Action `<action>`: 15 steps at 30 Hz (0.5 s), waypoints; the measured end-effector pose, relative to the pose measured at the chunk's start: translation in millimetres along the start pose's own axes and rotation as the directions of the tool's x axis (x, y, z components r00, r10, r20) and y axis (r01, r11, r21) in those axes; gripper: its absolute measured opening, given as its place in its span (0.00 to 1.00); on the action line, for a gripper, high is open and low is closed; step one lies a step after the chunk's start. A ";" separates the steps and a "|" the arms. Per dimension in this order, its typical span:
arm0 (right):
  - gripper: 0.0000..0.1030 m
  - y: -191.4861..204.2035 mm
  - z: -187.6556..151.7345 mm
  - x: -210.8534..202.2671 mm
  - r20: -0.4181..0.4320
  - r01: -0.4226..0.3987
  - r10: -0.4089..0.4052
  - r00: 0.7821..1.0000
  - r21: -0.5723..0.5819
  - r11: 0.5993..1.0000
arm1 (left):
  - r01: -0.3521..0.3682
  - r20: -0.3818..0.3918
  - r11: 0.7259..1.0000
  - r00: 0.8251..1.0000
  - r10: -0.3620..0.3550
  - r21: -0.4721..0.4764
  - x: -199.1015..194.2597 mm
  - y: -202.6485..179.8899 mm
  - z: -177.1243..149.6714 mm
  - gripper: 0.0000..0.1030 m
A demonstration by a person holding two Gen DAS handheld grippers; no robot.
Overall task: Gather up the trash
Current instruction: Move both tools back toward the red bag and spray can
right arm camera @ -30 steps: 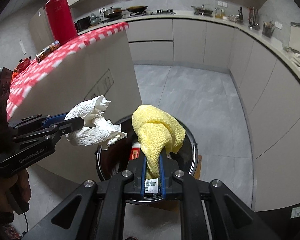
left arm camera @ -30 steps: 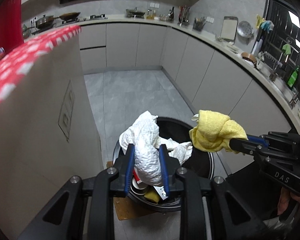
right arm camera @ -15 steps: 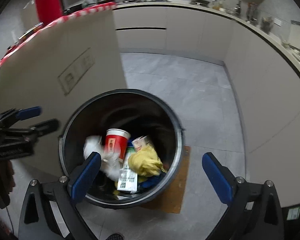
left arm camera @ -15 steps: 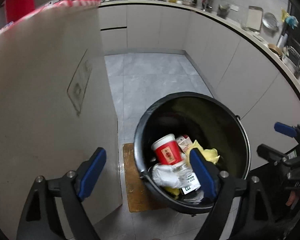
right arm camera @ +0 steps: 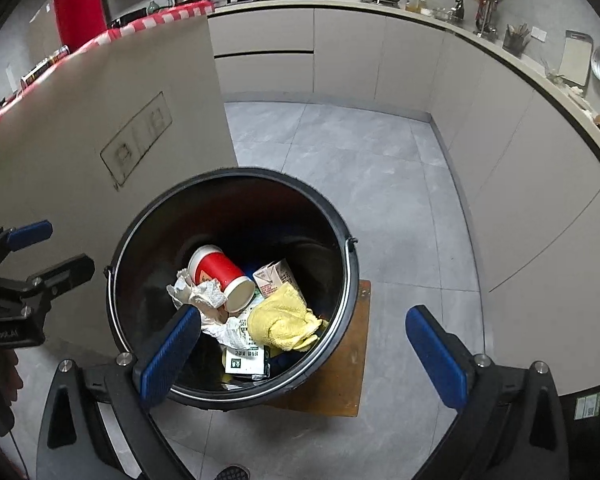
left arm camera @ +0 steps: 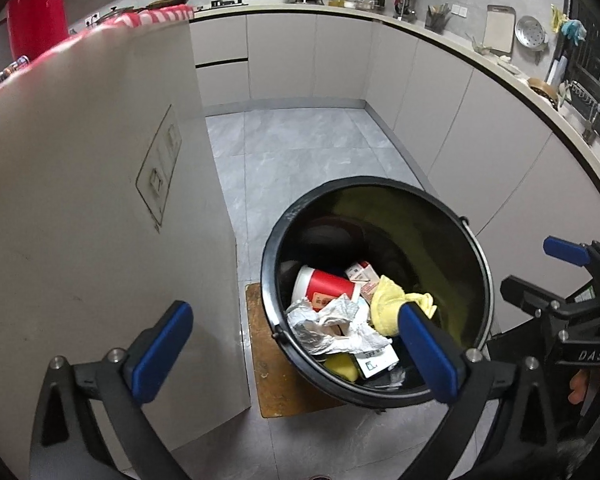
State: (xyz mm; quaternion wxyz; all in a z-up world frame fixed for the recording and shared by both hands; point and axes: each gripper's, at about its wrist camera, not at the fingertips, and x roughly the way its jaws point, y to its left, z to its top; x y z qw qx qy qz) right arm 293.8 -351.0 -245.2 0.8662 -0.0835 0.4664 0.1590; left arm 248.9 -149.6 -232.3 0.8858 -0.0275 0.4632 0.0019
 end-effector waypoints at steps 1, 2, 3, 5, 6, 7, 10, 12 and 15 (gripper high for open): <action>1.00 0.2 0.4 -2.5 0.005 0.002 -0.002 1.000 0.004 1.000 | 0.004 0.001 1.000 1.000 -0.004 0.004 -4.1 -1.0 0.3 1.00; 1.00 0.1 0.8 -6.6 0.008 0.002 -0.002 1.000 0.008 1.000 | 0.010 0.003 1.000 1.000 -0.010 0.005 -7.0 -2.7 1.3 1.00; 1.00 0.7 1.3 -10.6 0.013 0.005 -0.005 1.000 0.010 1.000 | 0.012 0.006 1.000 1.000 -0.012 0.008 -9.9 -4.4 2.9 1.00; 1.00 1.6 1.7 -18.4 0.023 0.015 -0.015 1.000 0.013 1.000 | 0.020 0.012 1.000 1.000 -0.021 0.013 -17.3 -6.1 4.0 1.00; 1.00 1.7 1.9 -22.2 0.027 0.017 -0.017 0.999 0.018 1.000 | 0.019 0.019 1.000 1.000 -0.019 0.017 -20.9 -6.8 4.4 1.00; 1.00 1.4 1.7 -25.7 0.029 0.018 -0.018 0.999 0.022 1.000 | 0.017 0.023 1.000 1.000 -0.017 0.022 -24.5 -7.7 4.9 1.00; 1.00 2.7 2.4 -37.5 0.042 0.023 -0.024 0.999 0.026 0.999 | 0.020 0.037 1.000 0.999 -0.021 0.019 -32.7 -7.9 7.2 1.00; 1.00 3.4 4.0 -46.9 0.051 0.024 -0.026 0.998 0.031 0.999 | 0.027 0.048 1.000 0.998 -0.028 0.013 -41.4 -7.1 10.1 1.00; 1.00 5.2 9.0 -62.7 0.077 0.026 -0.029 0.997 0.038 0.999 | 0.032 0.071 0.999 0.997 -0.033 0.013 -51.4 -8.4 15.9 1.00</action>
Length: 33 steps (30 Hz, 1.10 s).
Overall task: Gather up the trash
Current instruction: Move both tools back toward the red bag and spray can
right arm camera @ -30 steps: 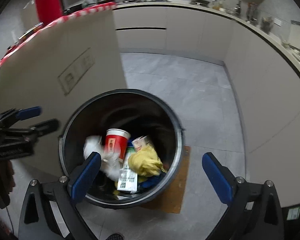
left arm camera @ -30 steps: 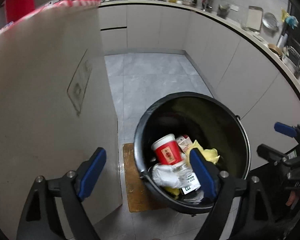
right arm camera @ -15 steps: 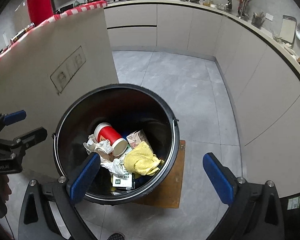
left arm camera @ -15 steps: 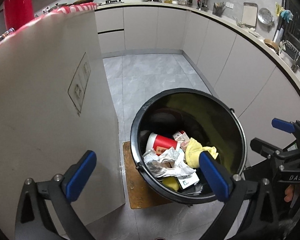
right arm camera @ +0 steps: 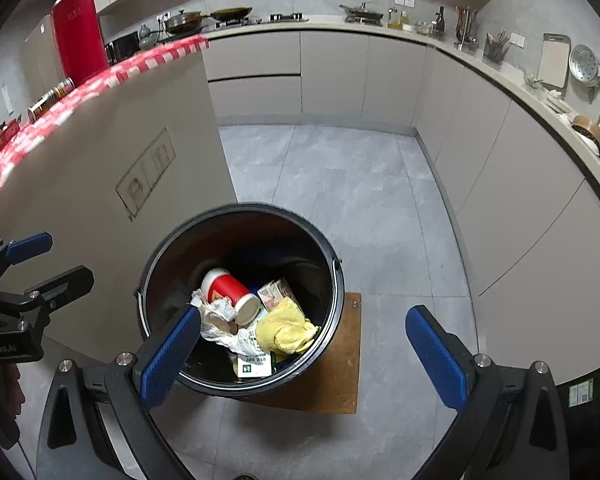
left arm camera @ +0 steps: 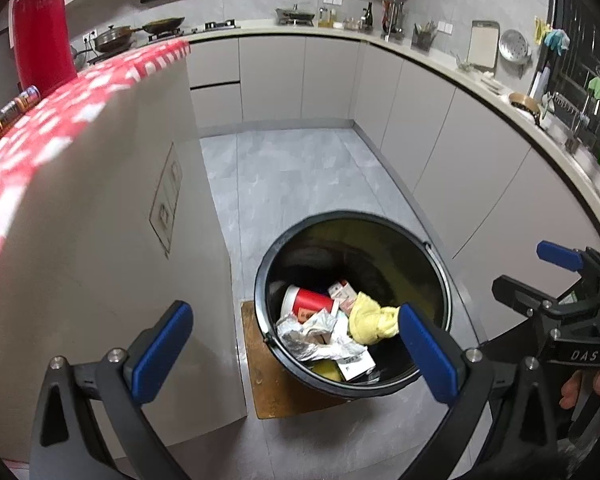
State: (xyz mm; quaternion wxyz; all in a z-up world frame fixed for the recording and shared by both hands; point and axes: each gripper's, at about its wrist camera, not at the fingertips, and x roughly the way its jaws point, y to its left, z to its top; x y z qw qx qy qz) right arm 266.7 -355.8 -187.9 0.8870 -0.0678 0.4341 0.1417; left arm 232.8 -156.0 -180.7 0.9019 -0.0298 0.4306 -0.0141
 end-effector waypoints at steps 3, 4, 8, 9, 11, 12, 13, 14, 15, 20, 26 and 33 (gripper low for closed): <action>1.00 1.9 7.5 -12.7 0.023 0.004 -0.004 1.000 0.002 1.000 | 0.002 0.018 1.000 1.000 -0.002 0.003 -6.6 0.9 6.5 1.00; 1.00 2.7 10.4 -16.9 0.031 0.006 -0.006 1.000 0.002 1.000 | 0.003 0.025 1.000 1.000 -0.003 0.002 -9.3 1.8 9.0 1.00; 1.00 6.6 20.2 -29.9 0.055 0.010 -0.010 0.998 0.000 1.000 | 0.004 0.052 1.000 0.999 -0.004 0.003 -21.3 2.8 15.0 1.00; 1.00 7.4 21.8 -32.6 0.059 0.010 -0.010 0.998 -0.002 1.000 | 0.005 0.058 1.000 0.998 -0.005 0.002 -26.2 4.1 16.6 1.00; 1.00 11.2 26.7 -41.2 0.073 0.008 -0.007 0.997 -0.005 1.000 | 0.003 0.074 1.000 0.997 -0.003 0.001 -35.5 7.1 19.2 1.00; 1.00 12.6 29.0 -44.3 0.079 0.006 -0.006 0.997 -0.005 1.000 | 0.001 0.080 1.000 0.997 -0.001 0.000 -38.7 7.8 19.9 1.00; 1.00 15.3 32.0 -49.2 0.089 0.004 -0.003 0.996 -0.006 1.000 | 0.000 0.087 1.000 0.996 0.000 -0.004 -43.8 10.3 21.3 1.00; 1.00 18.6 35.3 -54.2 0.101 0.001 0.000 0.995 -0.007 1.000 | -0.003 0.095 1.000 0.995 0.004 -0.007 -48.7 13.1 22.8 1.00; 1.00 20.9 37.8 -58.2 0.109 -0.002 0.003 0.994 -0.007 1.000 | -0.007 0.100 1.000 0.995 0.008 -0.009 -51.7 14.6 24.2 1.00; 1.00 37.8 54.3 -76.3 0.157 -0.026 0.026 0.987 -0.003 1.000 | -0.038 0.143 0.999 0.989 0.041 -0.030 -73.3 31.3 34.4 1.00; 1.00 64.0 78.0 -85.5 0.187 -0.059 0.060 0.981 -0.009 0.998 | -0.083 0.185 0.994 0.978 0.094 -0.065 -97.4 59.7 43.0 1.00; 1.00 100.6 92.3 -95.1 0.216 -0.094 0.105 0.971 -0.061 0.994 | -0.124 0.213 0.986 0.966 0.145 -0.111 -117.3 91.3 41.9 1.00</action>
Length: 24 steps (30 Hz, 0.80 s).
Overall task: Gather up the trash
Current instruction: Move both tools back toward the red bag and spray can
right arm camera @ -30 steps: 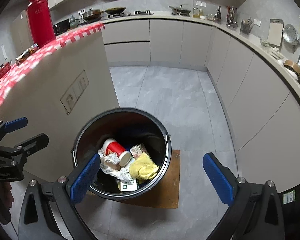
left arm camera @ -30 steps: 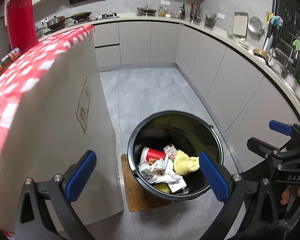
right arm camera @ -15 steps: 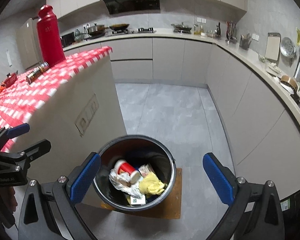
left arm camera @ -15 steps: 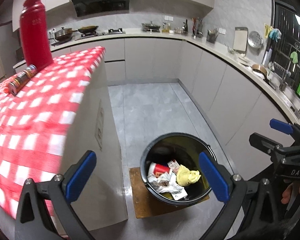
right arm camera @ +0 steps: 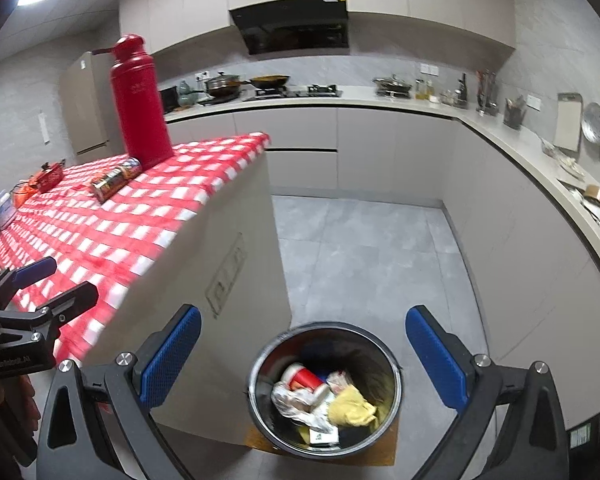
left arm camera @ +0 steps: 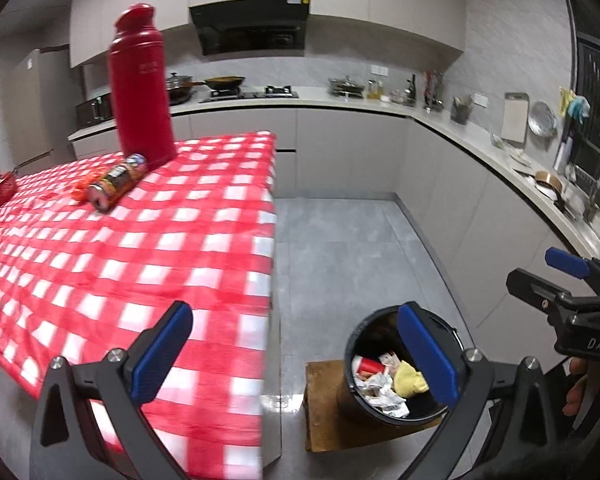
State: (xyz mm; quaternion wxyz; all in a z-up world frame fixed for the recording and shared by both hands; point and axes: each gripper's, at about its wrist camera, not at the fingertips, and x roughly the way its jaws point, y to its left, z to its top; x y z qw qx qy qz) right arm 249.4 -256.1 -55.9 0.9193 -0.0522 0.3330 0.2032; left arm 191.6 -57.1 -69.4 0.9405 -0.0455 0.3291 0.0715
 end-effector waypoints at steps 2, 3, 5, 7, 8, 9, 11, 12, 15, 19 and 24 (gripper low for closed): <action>1.00 9.0 4.4 -0.4 0.007 -0.014 0.014 1.000 -0.010 1.000 | -0.009 0.006 1.000 1.000 0.009 -0.007 -2.9 7.2 -0.5 1.00; 1.00 13.0 5.8 -0.9 0.009 -0.018 0.018 1.000 -0.014 1.000 | -0.015 0.008 1.000 1.000 0.015 -0.009 -4.4 10.7 -0.7 1.00; 1.00 21.1 8.7 -0.2 0.013 -0.027 0.027 1.000 -0.024 0.999 | -0.021 0.012 1.000 1.000 0.021 -0.016 -7.3 17.3 -0.8 1.00; 1.00 29.6 11.6 0.6 0.015 -0.040 0.040 0.999 -0.034 0.999 | -0.029 0.017 0.999 0.999 0.029 -0.020 -10.1 23.5 -0.7 1.00; 1.00 33.7 13.1 1.1 0.017 -0.044 0.045 0.999 -0.038 0.998 | -0.030 0.019 0.999 0.999 0.031 -0.023 -11.9 26.4 -0.5 1.00; 1.00 36.9 14.4 2.0 0.018 -0.048 0.048 0.999 -0.041 0.998 | -0.037 0.021 0.999 0.999 0.037 -0.024 -13.4 29.6 -0.1 1.00; 1.00 43.1 17.7 2.5 0.019 -0.057 0.058 0.998 -0.047 0.997 | -0.041 0.019 0.999 0.999 0.042 -0.026 -15.7 36.3 1.2 1.00; 1.00 47.3 20.3 2.8 0.023 -0.066 0.067 0.997 -0.047 0.997 | -0.046 0.020 0.998 0.999 0.046 -0.031 -17.0 40.5 2.1 1.00; 1.00 59.9 29.0 5.2 0.031 -0.083 0.084 0.996 -0.049 0.995 | -0.058 0.030 0.997 0.998 0.060 -0.056 -22.5 56.8 6.2 1.00; 1.00 80.5 45.1 10.7 0.051 -0.121 0.123 0.991 -0.042 0.992 | -0.102 0.043 0.991 0.993 0.106 -0.082 -28.4 89.4 14.0 1.00; 1.00 123.0 64.3 26.5 0.054 -0.157 0.161 0.985 -0.070 0.985 | -0.148 0.038 0.982 0.987 0.154 -0.120 -31.2 142.2 21.7 1.00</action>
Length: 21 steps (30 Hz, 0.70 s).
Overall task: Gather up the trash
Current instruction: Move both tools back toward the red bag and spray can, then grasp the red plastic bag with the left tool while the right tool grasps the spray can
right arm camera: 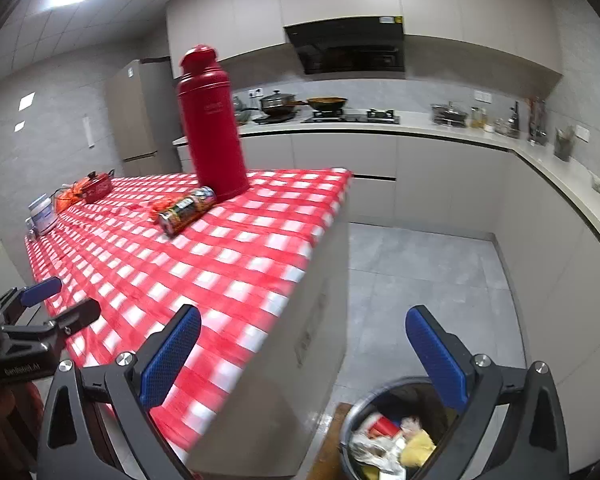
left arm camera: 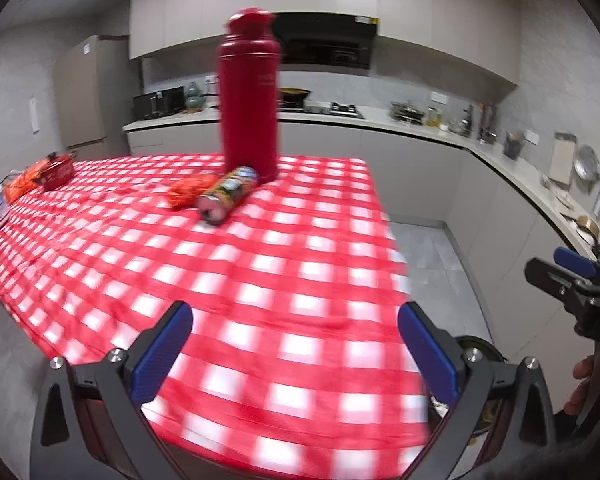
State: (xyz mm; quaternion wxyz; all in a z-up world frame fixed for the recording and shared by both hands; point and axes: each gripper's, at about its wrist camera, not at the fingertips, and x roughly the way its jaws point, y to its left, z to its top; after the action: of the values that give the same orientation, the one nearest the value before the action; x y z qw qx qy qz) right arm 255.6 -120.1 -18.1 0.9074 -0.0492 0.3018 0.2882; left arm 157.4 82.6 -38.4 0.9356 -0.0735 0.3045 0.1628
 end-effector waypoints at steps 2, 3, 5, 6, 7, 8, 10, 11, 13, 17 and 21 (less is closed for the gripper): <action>1.00 16.4 6.4 11.3 -0.013 -0.002 0.002 1.000 -0.017 1.000 | -0.026 0.011 1.000 1.000 0.026 -0.014 3.2 24.1 5.3 1.00; 1.00 25.2 9.9 17.4 -0.017 -0.011 0.011 1.000 -0.020 1.000 | -0.032 0.013 0.999 0.999 0.032 -0.021 6.3 36.0 8.1 1.00; 1.00 41.4 17.0 31.1 -0.029 -0.015 0.014 0.999 -0.028 0.999 | -0.043 0.020 0.999 0.999 0.044 -0.027 13.9 56.9 14.1 1.00; 1.00 50.2 21.0 39.8 -0.034 -0.013 0.012 0.999 -0.033 0.999 | -0.046 0.022 0.999 0.999 0.047 -0.028 20.0 70.4 18.4 0.99; 1.00 57.5 24.6 47.0 -0.038 -0.009 0.008 0.999 -0.036 0.999 | -0.044 0.024 0.999 0.999 0.044 -0.025 24.9 79.5 21.4 0.99; 1.00 67.9 29.9 57.8 -0.043 0.000 -0.001 0.999 -0.038 0.999 | -0.043 0.027 0.999 0.999 0.043 -0.025 31.4 90.2 25.7 0.99; 1.00 82.0 37.6 74.2 -0.048 0.010 -0.012 0.999 -0.035 0.999 | -0.029 0.029 0.999 0.999 0.029 -0.021 47.1 111.9 34.9 0.99; 1.00 92.8 43.7 86.6 -0.050 0.024 -0.025 0.998 -0.030 0.999 | -0.020 0.029 1.000 0.999 0.020 -0.016 56.5 122.8 40.2 0.99; 1.00 109.0 52.6 103.6 -0.049 0.046 -0.046 0.998 -0.010 0.999 | -0.004 0.021 1.000 1.000 0.004 0.002 76.8 142.9 51.2 0.99; 1.00 155.5 75.2 155.1 -0.084 0.099 -0.097 0.992 0.013 0.995 | 0.049 -0.003 0.998 0.999 -0.049 0.035 117.2 181.9 76.1 0.99; 1.00 186.0 91.5 191.6 -0.108 0.140 -0.135 0.985 0.041 0.989 | 0.095 -0.035 0.992 0.995 -0.092 0.077 152.3 206.1 95.2 0.98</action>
State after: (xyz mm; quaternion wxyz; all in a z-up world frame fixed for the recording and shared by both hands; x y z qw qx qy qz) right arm 325.1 152.7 -38.4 0.9089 -0.0630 0.3518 0.2147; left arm 253.4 337.6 -60.3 0.9395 -0.0533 0.3217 0.1054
